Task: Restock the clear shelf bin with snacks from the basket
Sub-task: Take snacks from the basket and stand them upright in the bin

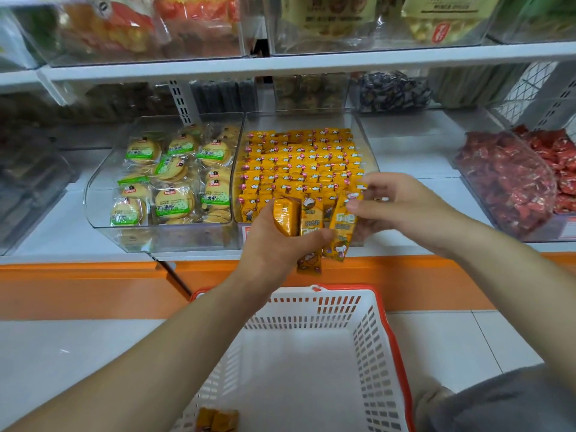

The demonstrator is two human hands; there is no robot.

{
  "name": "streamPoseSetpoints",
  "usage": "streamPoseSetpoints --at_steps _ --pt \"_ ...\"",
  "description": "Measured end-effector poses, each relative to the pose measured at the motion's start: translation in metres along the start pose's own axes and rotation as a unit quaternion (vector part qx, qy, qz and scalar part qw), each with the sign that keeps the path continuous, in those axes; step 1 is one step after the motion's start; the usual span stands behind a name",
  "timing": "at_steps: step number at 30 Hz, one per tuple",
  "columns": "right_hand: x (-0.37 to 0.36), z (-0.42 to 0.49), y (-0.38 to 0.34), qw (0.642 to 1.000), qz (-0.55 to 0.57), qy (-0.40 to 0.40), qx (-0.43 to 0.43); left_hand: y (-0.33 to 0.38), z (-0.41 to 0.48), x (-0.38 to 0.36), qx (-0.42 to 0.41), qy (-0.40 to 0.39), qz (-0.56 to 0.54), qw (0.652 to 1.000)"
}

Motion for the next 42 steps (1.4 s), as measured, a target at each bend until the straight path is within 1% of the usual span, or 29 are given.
streamPoseSetpoints --at_steps 2,3,4,6,9,12,16,18,19,20,22,23,26,27,29,31,32,34,36,38,40,42 --pt "0.012 0.002 -0.006 0.995 -0.011 0.070 0.068 0.002 0.002 0.004 0.002 0.013 0.003 1.000" --pt "0.018 0.004 -0.009 0.989 -0.040 0.099 0.105 0.001 0.004 0.006 0.007 0.022 0.001 1.000" --pt "0.023 0.005 -0.010 0.979 -0.089 0.122 0.137 0.001 0.005 0.008 0.015 0.033 -0.003 0.999" --pt "0.029 0.009 -0.008 0.953 -0.205 0.149 0.168 0.002 0.005 0.010 0.036 0.045 -0.010 0.998" --pt "0.022 0.018 0.003 0.917 -0.336 0.131 0.171 0.003 0.003 0.007 0.044 0.043 -0.008 0.998" --pt "0.011 0.026 0.008 0.870 -0.457 0.107 0.151 0.001 0.004 0.006 0.039 0.038 -0.006 0.999" --pt "0.006 0.029 0.003 0.833 -0.527 0.107 0.134 -0.002 0.007 0.007 0.048 0.023 -0.014 0.998" --pt "0.005 0.025 -0.003 0.820 -0.535 0.128 0.159 -0.003 0.008 0.008 0.047 0.006 -0.017 0.999" --pt "0.003 0.023 -0.006 0.825 -0.516 0.142 0.181 -0.003 0.009 0.008 0.050 -0.005 -0.022 0.998" --pt "0.001 0.020 -0.010 0.840 -0.481 0.150 0.202 -0.004 0.009 0.008 0.055 -0.019 -0.026 0.998" --pt "-0.009 0.014 -0.017 0.874 -0.412 0.132 0.219 -0.002 0.006 0.005 0.055 -0.048 -0.028 0.997" --pt "-0.016 0.013 -0.018 0.879 -0.409 0.110 0.218 0.000 0.004 0.004 0.045 -0.061 -0.027 0.997" --pt "-0.032 0.010 -0.018 0.868 -0.444 0.059 0.213 0.005 -0.001 -0.001 0.004 -0.099 -0.025 0.995" --pt "-0.034 0.010 -0.018 0.874 -0.438 0.047 0.205 0.006 -0.002 -0.001 -0.005 -0.109 -0.030 0.994" --pt "-0.032 0.011 -0.017 0.901 -0.394 0.023 0.182 0.006 -0.003 -0.002 -0.012 -0.125 -0.038 0.991" --pt "-0.026 0.012 -0.016 0.943 -0.295 0.003 0.155 0.005 -0.002 -0.002 -0.010 -0.131 -0.042 0.991" --pt "-0.022 0.012 -0.016 0.960 -0.242 -0.003 0.144 0.005 -0.002 -0.001 -0.006 -0.128 -0.046 0.991" --pt "-0.015 0.012 -0.013 0.978 -0.163 -0.005 0.127 0.006 -0.001 0.001 -0.001 -0.116 -0.052 0.992" --pt "-0.011 0.013 -0.010 0.985 -0.119 0.018 0.123 0.008 0.003 0.005 -0.001 -0.089 -0.061 0.994" --pt "-0.009 0.012 -0.010 0.988 -0.092 0.041 0.121 0.010 0.007 0.013 0.003 -0.044 -0.095 0.995" --pt "-0.013 0.011 -0.010 0.992 -0.072 0.016 0.105 0.013 0.011 0.020 -0.001 -0.010 -0.126 0.992" --pt "-0.024 0.011 -0.009 0.993 -0.080 -0.030 0.079 0.016 0.012 0.021 -0.019 -0.001 -0.127 0.992"
Point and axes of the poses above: each hand's wrist, its own z-axis towards the middle knuckle, its own x-axis out of the back of the hand, y = z × x, the point moved 2 cm from there along z, towards the middle knuckle, and after that the axes turned 8 degrees about z, right-handed, at the moved point
